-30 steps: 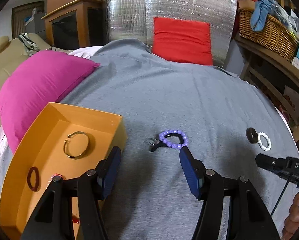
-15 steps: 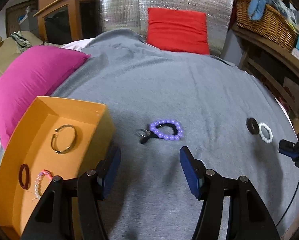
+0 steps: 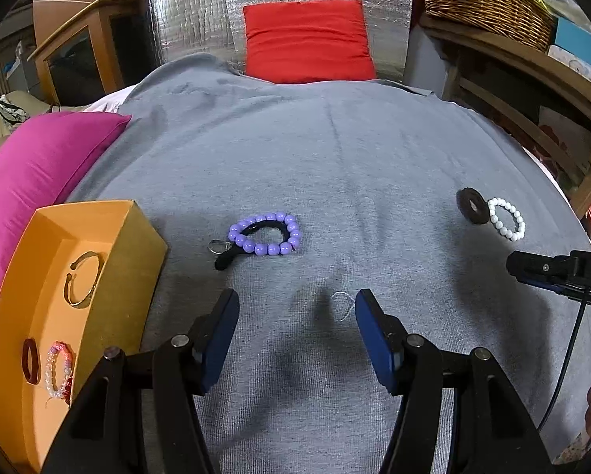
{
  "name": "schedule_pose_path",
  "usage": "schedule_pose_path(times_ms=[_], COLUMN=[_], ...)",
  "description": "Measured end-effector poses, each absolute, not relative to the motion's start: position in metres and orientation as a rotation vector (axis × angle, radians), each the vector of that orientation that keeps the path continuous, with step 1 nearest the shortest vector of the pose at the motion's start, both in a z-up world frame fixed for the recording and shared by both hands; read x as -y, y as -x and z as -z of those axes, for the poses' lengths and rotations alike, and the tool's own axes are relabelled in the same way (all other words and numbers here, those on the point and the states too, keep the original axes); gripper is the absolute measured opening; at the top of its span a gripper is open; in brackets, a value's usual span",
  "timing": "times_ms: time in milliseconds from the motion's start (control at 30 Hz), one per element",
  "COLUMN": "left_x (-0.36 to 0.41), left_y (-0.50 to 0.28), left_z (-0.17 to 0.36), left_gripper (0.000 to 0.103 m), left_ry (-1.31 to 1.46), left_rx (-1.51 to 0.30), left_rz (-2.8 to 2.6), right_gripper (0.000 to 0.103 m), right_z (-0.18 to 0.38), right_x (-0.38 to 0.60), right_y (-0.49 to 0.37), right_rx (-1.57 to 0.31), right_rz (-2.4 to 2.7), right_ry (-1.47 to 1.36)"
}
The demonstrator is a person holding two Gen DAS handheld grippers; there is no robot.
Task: Organize jewelry
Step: 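Move both tools back over the remaining items on the cloth, then grasp the purple beaded bracelet with the left tool while the right tool grasps the dark brown hair tie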
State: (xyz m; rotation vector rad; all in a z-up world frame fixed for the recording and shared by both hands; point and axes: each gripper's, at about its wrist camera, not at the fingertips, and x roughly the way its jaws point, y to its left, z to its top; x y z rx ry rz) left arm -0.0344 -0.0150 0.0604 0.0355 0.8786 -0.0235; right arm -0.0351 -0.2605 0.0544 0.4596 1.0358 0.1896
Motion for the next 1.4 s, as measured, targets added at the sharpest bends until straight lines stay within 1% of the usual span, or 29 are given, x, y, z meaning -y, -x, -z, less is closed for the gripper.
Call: schedule_pose_path(times_ms=[533, 933, 1200, 1400], left_x=[0.009, -0.012, -0.037, -0.047], left_y=[0.037, 0.038, 0.028, 0.019], left_z=[-0.064, -0.069, -0.065, -0.064], left_gripper=[0.062, 0.062, 0.062, 0.062], left_ry=[-0.033, -0.006, 0.038, 0.087], left_rx=[-0.866, -0.860, -0.866, -0.865], left_rz=[0.021, 0.000, -0.023, -0.006], right_gripper=[0.026, 0.026, 0.026, 0.027], right_z=[-0.055, -0.057, -0.052, -0.030], right_x=[0.254, 0.245, 0.287, 0.301], right_y=[0.032, 0.028, 0.013, -0.009], right_rx=[-1.014, -1.000, -0.971, -1.005], right_rz=[-0.164, -0.168, -0.159, -0.175], right_ry=[-0.450, -0.444, -0.626, -0.801])
